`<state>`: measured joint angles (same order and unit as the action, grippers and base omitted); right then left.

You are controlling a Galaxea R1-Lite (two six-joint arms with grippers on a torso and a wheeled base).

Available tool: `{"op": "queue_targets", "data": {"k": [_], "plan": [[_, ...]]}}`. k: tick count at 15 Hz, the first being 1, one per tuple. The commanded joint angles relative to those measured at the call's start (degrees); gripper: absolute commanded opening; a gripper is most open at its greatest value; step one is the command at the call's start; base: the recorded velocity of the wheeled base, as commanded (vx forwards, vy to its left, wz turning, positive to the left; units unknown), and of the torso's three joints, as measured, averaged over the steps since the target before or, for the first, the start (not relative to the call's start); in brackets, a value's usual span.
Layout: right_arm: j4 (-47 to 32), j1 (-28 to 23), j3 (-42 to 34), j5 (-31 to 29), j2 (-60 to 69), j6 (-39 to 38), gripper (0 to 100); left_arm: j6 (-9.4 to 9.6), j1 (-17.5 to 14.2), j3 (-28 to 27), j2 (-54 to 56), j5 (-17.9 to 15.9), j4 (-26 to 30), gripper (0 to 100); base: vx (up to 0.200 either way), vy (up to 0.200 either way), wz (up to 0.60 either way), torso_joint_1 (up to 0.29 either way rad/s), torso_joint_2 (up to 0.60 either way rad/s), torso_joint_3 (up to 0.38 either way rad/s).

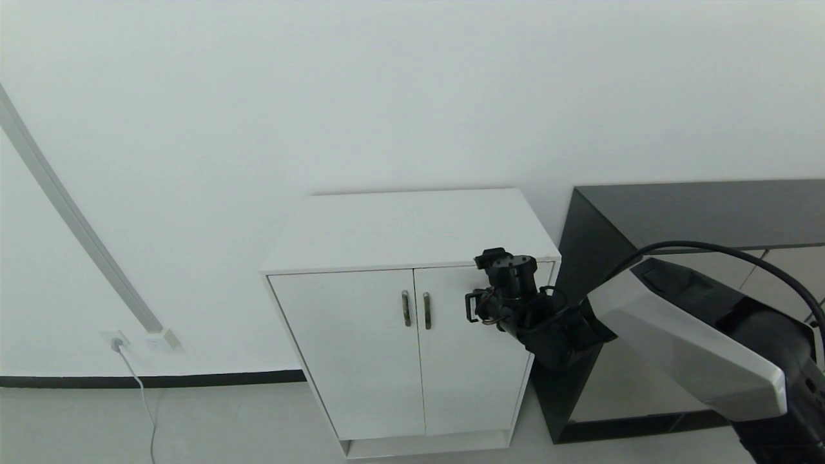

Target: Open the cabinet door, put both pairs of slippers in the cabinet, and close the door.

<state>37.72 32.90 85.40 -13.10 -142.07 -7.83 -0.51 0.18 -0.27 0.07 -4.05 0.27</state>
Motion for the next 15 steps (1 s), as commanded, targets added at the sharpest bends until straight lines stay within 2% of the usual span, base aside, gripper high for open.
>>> {"op": "queue_targets", "data": {"k": [1,13,15], "plan": [[0.1,-0.1,0.4,0.0,-0.1,0.0,0,-0.02,0.0,0.0,-0.1,0.0,0.0,0,0.000,0.000,0.00,0.000,0.00,0.000],[0.1,-1.1,1.1,0.0,-0.6,0.0,0,-0.02,0.0,0.0,-0.1,0.0,0.0,0,0.000,0.000,0.00,0.000,0.00,0.000],[0.4,-0.7,-0.7,-0.3,0.7,-0.1,0,-0.02,0.0,0.0,-0.1,0.0,0.0,0,0.000,0.000,0.00,0.000,0.00,0.000]]}}
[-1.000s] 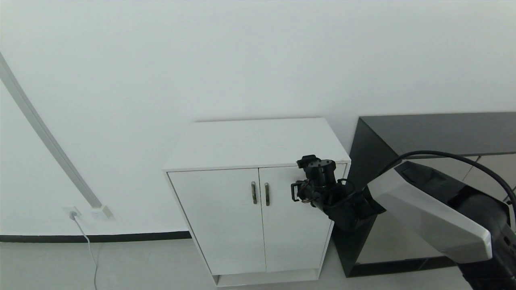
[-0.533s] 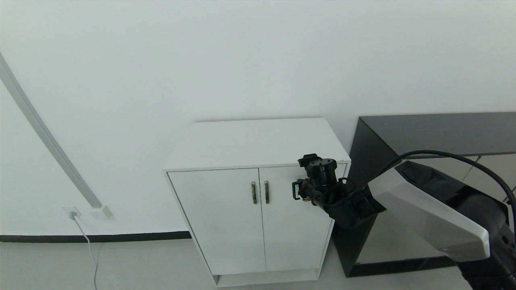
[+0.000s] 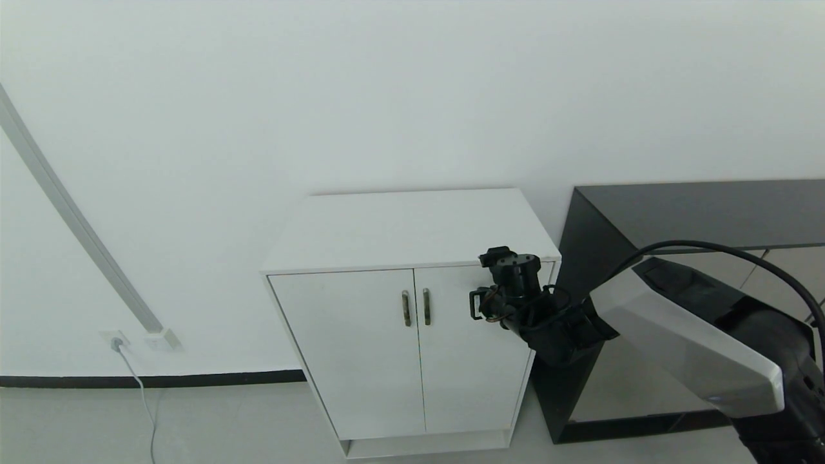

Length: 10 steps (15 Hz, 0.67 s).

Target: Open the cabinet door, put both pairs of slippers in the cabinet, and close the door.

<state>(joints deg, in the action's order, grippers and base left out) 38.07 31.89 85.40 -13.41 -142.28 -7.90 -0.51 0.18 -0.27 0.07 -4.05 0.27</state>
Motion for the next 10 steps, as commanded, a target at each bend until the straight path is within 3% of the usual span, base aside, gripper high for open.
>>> {"op": "queue_targets", "data": {"k": [1,4,10], "plan": [[0.2,0.4,-2.3,0.0,2.2,0.0,0,-0.02,-0.1,0.0,-0.1,0.1,0.0,0,0.000,0.000,0.00,0.000,0.00,0.000],[1.0,0.5,-7.4,-0.2,6.0,-0.4,0,-0.02,0.0,0.0,-0.1,0.0,0.0,0,0.000,0.000,0.00,0.000,0.00,0.000],[10.9,-1.9,-29.4,-2.5,18.3,-0.5,0,-0.02,0.0,0.0,-0.1,0.0,0.0,0,0.000,0.000,0.00,0.000,0.00,0.000]]}}
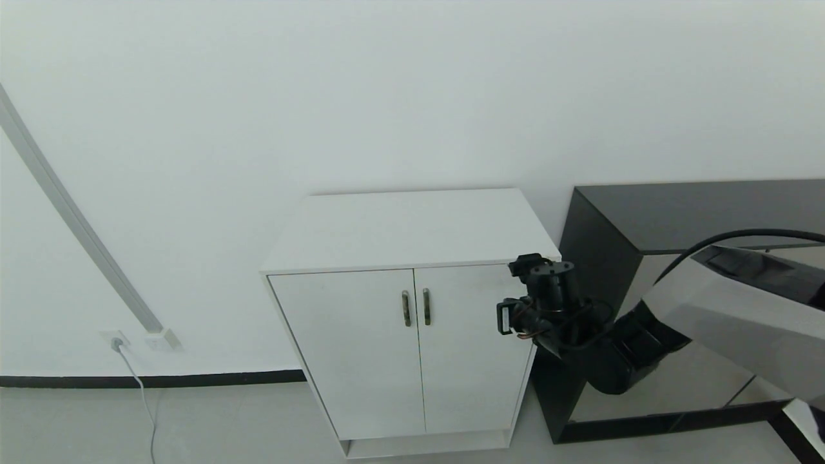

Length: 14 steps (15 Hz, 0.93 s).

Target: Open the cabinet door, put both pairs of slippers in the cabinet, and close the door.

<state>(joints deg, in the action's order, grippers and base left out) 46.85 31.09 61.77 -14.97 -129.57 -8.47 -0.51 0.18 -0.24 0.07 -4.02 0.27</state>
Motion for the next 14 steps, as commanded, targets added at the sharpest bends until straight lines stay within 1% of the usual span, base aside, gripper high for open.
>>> {"op": "queue_targets", "data": {"k": [1,3,5,8,10,14], "plan": [[4.2,-1.9,-10.1,-1.6,7.8,0.0,0,-0.02,0.0,0.0,-0.1,0.0,0.0,0,0.000,0.000,0.00,0.000,0.00,0.000],[7.1,-4.0,-18.4,-2.4,13.1,0.1,0,-0.02,-0.1,0.0,-0.1,0.0,0.0,0,0.000,0.000,0.00,0.000,0.00,0.000],[7.5,-7.0,-26.2,-3.4,19.3,0.0,0,-0.02,0.0,0.0,-0.1,0.0,0.0,0,0.000,0.000,0.00,0.000,0.00,0.000],[7.5,-11.9,-34.6,-8.5,26.0,0.1,0,-0.02,-0.1,0.0,-0.1,0.0,0.0,0,0.000,0.000,0.00,0.000,0.00,0.000],[7.5,-14.6,-40.2,-9.8,31.7,0.2,0,-0.02,0.0,0.0,-0.1,0.0,0.0,0,0.000,0.000,0.00,0.000,0.00,0.000],[6.8,-15.3,-48.7,-9.8,43.9,0.9,0,-0.10,0.0,0.0,-0.1,0.1,0.0,0,0.000,0.000,0.00,0.000,0.00,0.000]]}}
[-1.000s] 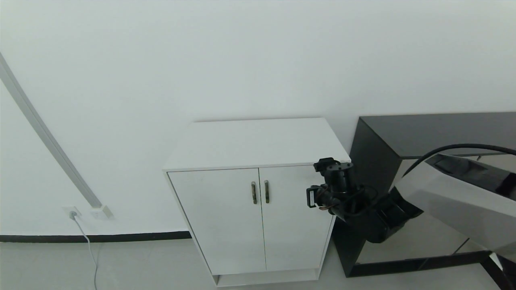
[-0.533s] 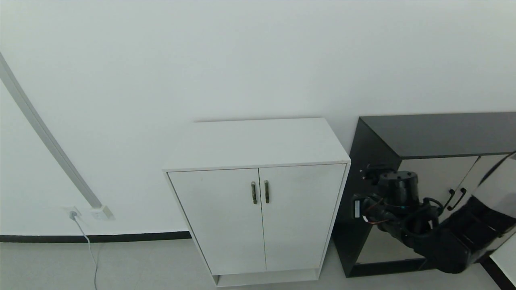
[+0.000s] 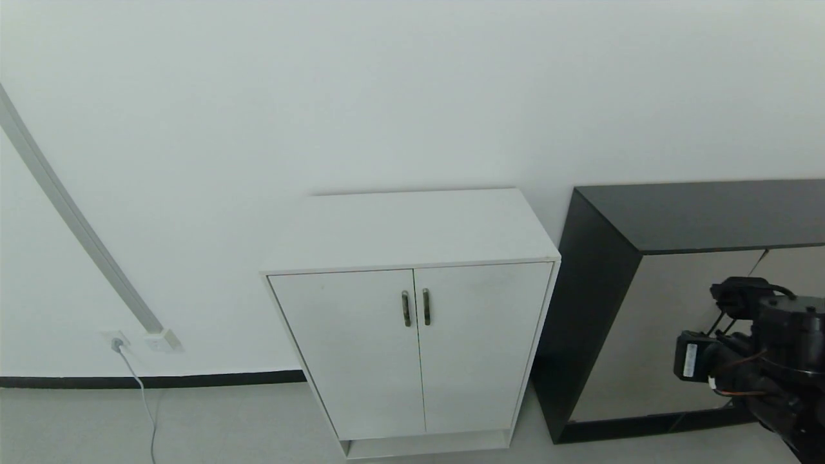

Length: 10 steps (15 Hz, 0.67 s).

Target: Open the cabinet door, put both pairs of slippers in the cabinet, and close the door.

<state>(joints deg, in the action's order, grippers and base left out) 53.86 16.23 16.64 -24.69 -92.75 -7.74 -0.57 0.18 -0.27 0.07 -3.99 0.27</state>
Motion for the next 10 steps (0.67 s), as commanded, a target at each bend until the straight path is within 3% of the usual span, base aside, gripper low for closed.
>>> {"op": "queue_targets", "data": {"k": [1,6,10], "plan": [[-0.8,-0.4,-5.5,-0.1,10.3,0.8,0,-0.04,-0.1,0.0,-0.1,0.0,0.0,0,0.000,0.000,0.00,0.000,0.00,0.000],[-12.0,-0.4,-10.9,0.2,27.8,1.2,0,-0.04,0.0,0.0,-0.1,-0.1,0.0,0,0.000,0.000,0.00,0.000,0.00,0.000],[-31.2,-0.3,-9.9,0.8,45.5,1.2,0,-0.04,0.0,0.0,-0.1,-0.1,0.0,0,0.000,0.000,0.00,0.000,0.00,0.000]]}}
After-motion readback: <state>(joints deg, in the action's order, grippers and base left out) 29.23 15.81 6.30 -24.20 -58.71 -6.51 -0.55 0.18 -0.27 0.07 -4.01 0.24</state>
